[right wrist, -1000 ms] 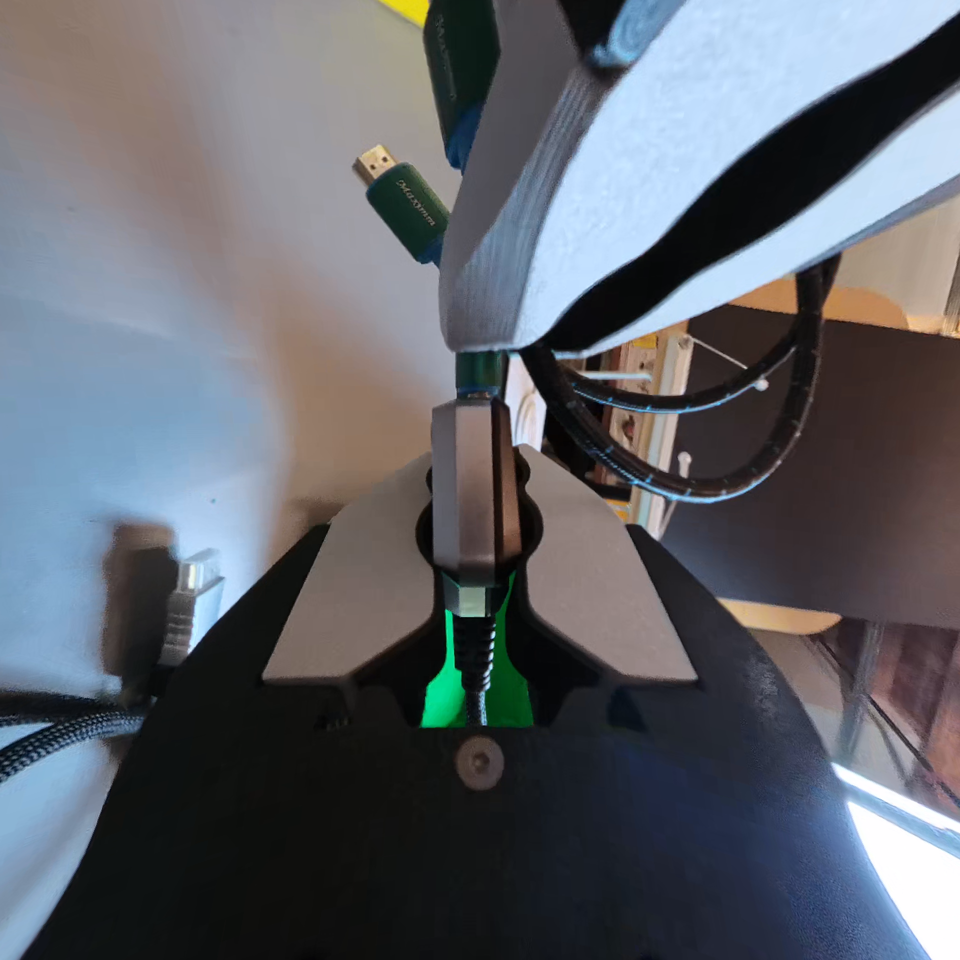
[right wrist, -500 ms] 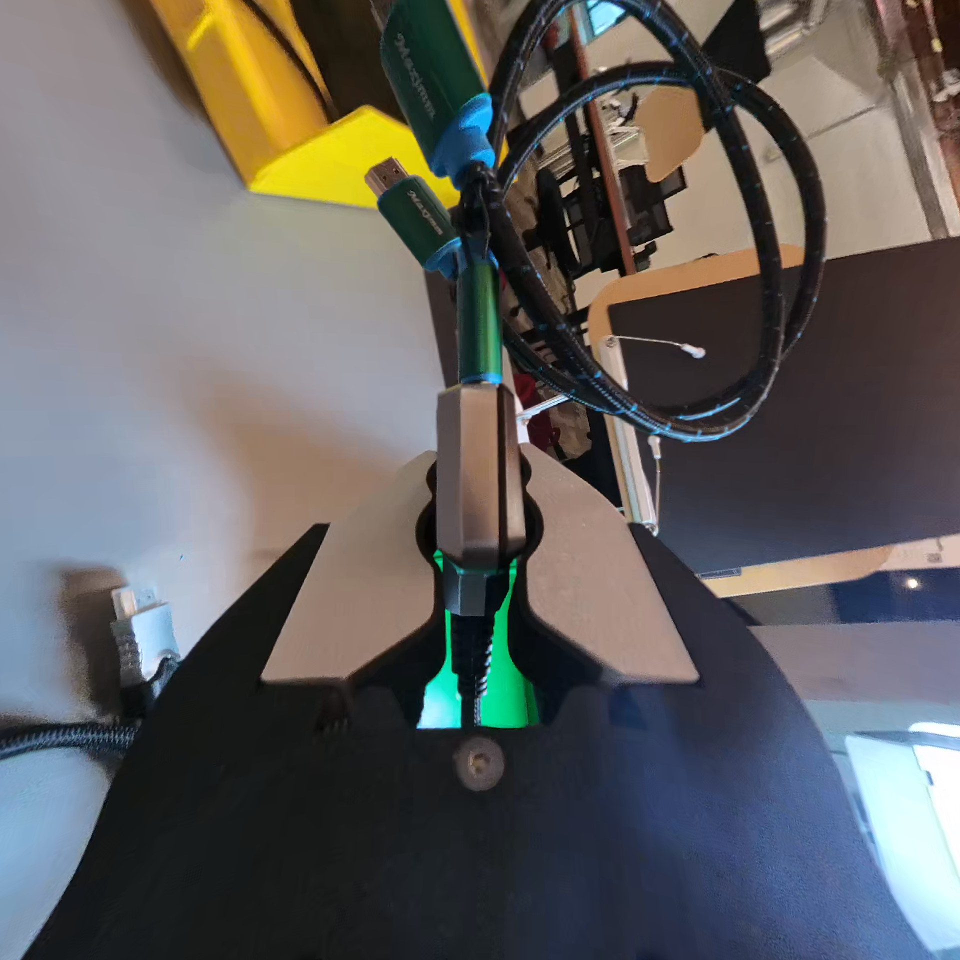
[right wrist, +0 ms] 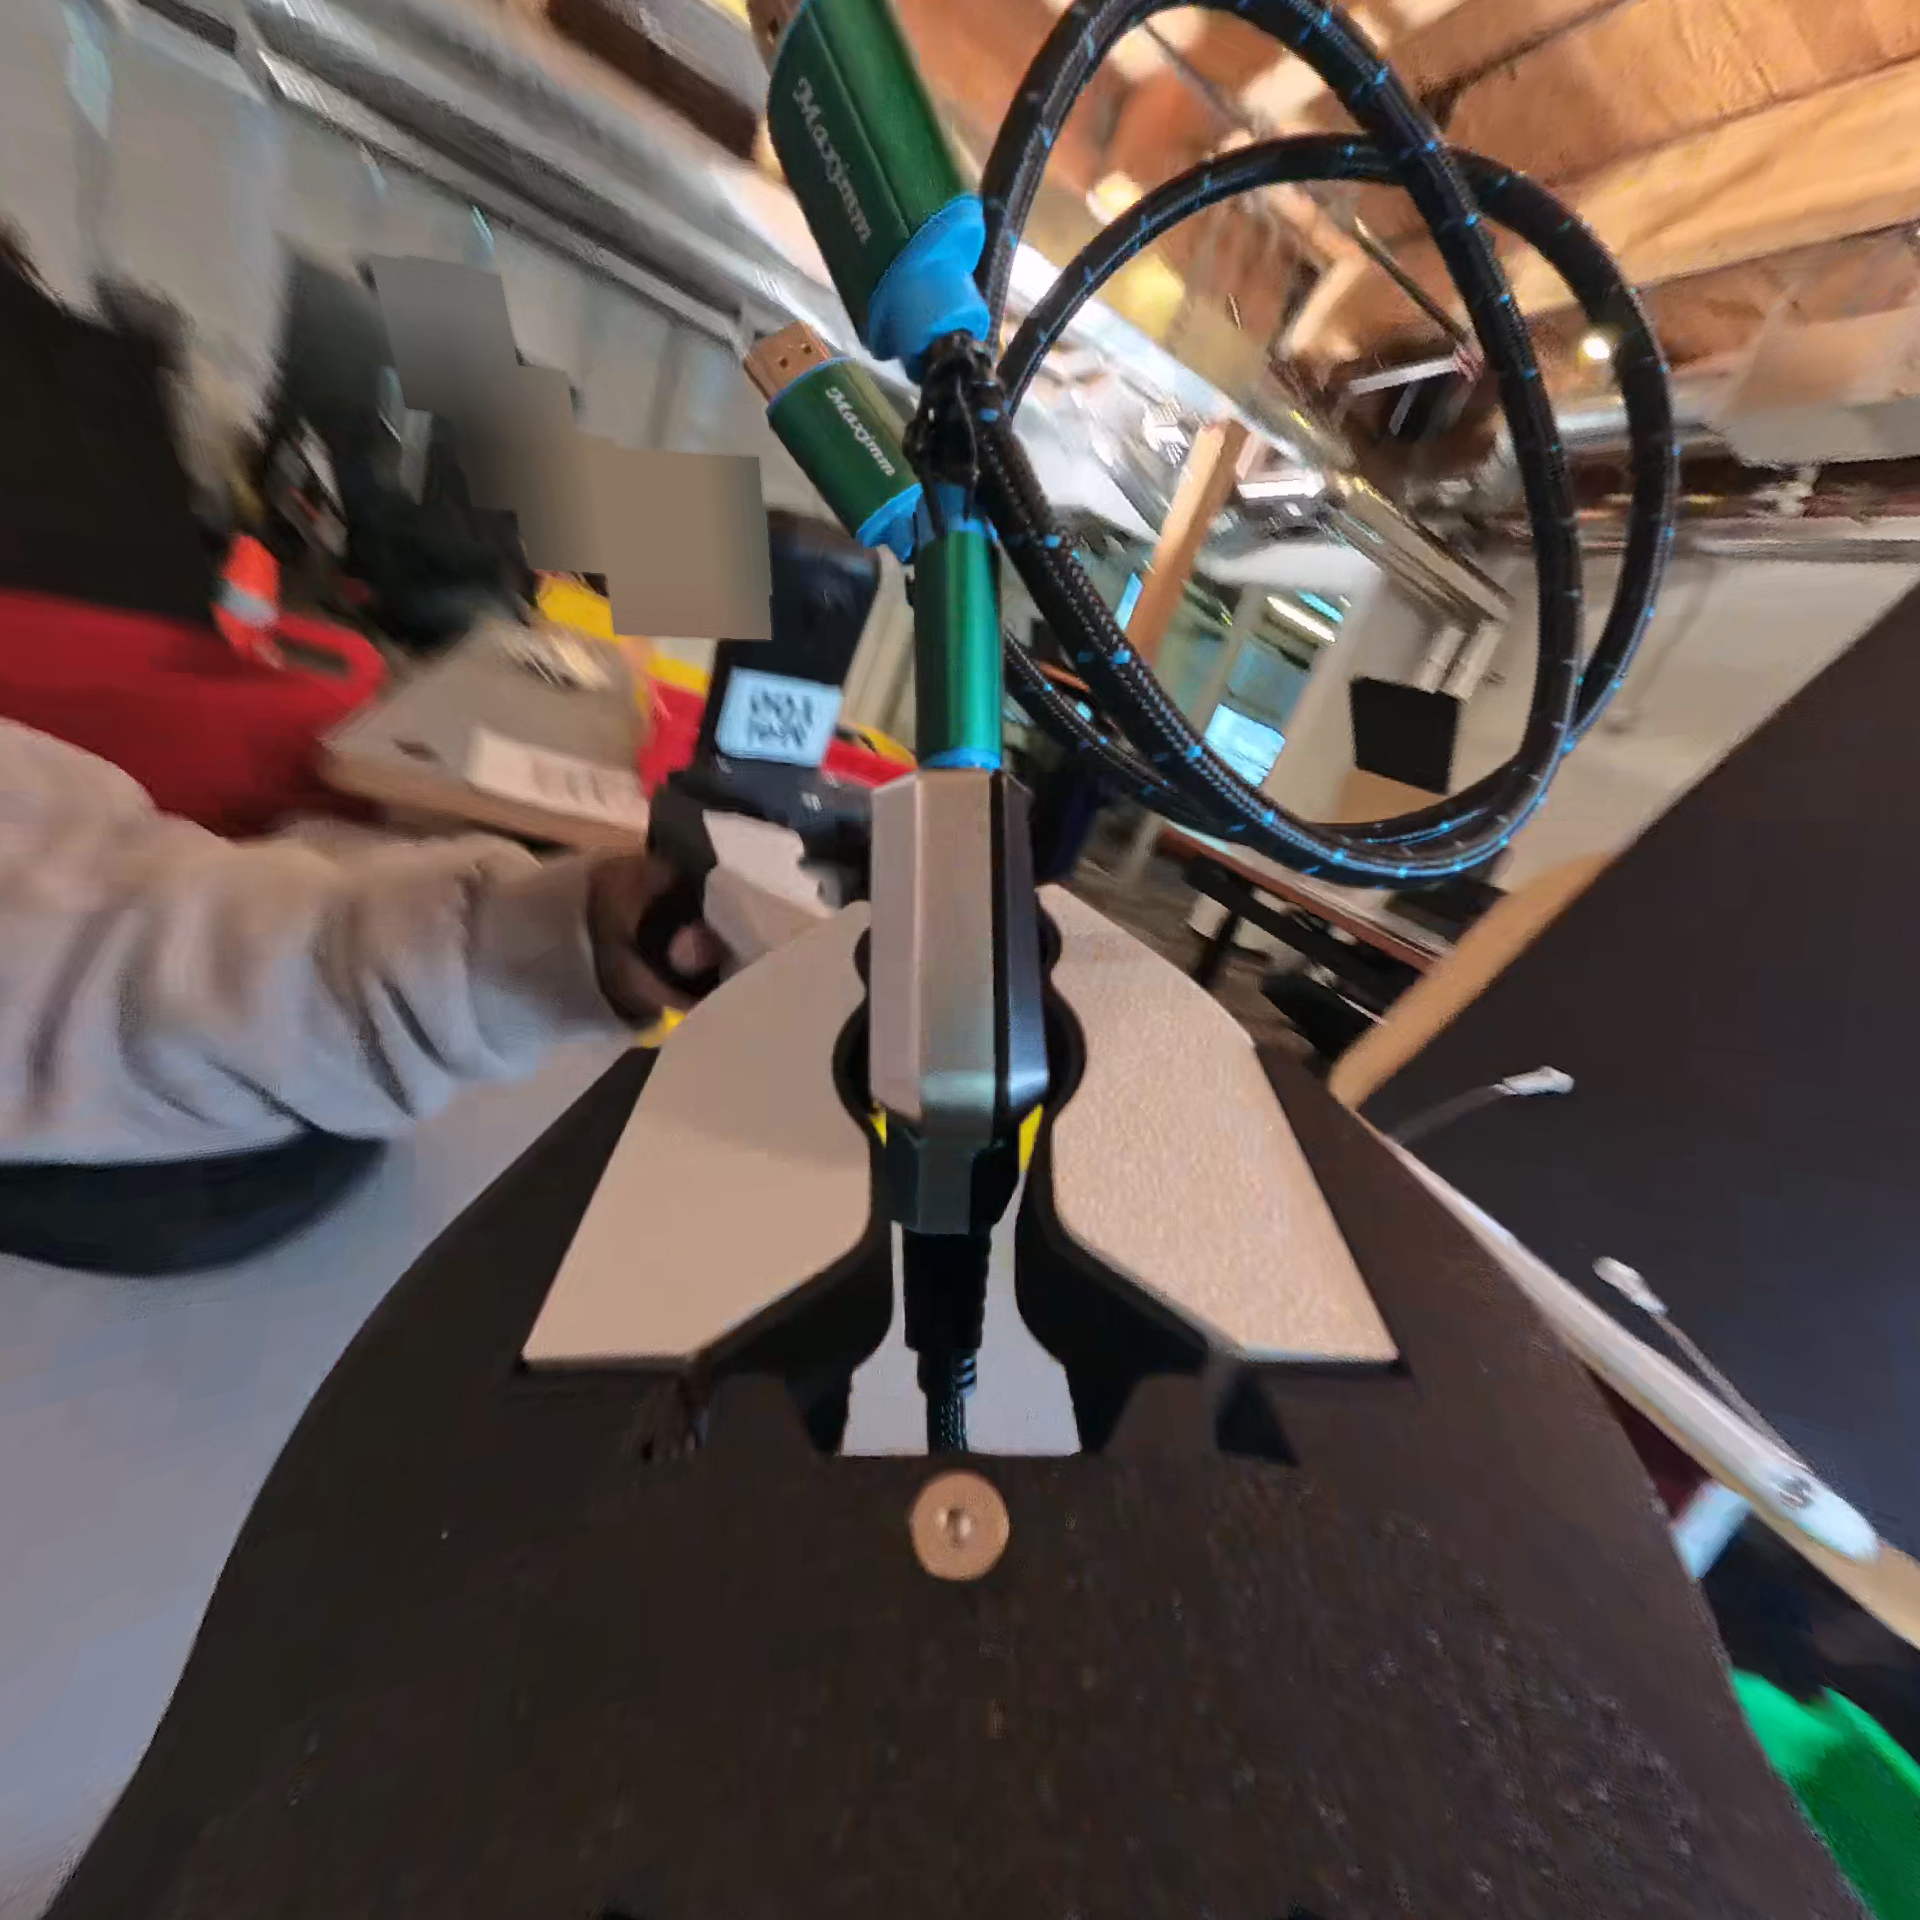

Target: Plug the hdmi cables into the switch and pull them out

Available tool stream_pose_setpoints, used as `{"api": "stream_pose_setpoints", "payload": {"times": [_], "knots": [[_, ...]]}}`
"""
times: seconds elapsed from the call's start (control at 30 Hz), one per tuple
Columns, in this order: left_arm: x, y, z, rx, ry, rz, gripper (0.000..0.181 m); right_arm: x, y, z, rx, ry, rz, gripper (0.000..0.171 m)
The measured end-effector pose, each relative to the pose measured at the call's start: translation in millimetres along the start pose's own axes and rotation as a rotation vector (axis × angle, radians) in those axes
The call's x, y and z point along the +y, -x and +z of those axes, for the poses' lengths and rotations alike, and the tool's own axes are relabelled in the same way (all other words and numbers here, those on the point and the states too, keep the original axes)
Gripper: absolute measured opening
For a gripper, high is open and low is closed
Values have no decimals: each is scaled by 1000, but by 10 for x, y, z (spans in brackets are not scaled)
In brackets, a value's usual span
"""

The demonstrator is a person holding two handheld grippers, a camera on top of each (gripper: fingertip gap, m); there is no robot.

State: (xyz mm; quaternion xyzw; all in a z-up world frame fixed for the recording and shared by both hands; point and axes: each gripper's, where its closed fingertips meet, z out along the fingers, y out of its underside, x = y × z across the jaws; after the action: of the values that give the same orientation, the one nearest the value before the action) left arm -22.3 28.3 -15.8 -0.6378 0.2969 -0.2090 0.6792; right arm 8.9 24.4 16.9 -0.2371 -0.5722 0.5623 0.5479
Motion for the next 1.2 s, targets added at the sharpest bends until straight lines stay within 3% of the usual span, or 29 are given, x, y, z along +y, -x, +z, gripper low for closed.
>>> {"api": "stream_pose_setpoints", "payload": {"times": [0.07,0.13,0.3,0.4,0.6,0.8,1.03,1.2], "knots": [[-154,-299,162,108,-104,-4,42,-71,93,23,-60,-64,83,24],[-275,-395,211,104,-174,18,30,-73,184,43,-131,-88,164,24],[-112,-360,176,28,6,209,23,111,161,-4,-182,31,187,26],[44,-248,126,-40,152,340,23,291,28,-122,-127,201,63,30],[203,-225,106,-60,277,444,20,758,-9,-274,-83,589,-264,30],[269,-220,90,-76,344,504,21,865,47,-176,-91,606,-391,24],[90,-69,29,-228,345,515,26,545,-74,-256,-27,618,-551,20],[-36,270,-190,-409,317,453,21,-36,-361,-378,28,647,-643,21]]}}
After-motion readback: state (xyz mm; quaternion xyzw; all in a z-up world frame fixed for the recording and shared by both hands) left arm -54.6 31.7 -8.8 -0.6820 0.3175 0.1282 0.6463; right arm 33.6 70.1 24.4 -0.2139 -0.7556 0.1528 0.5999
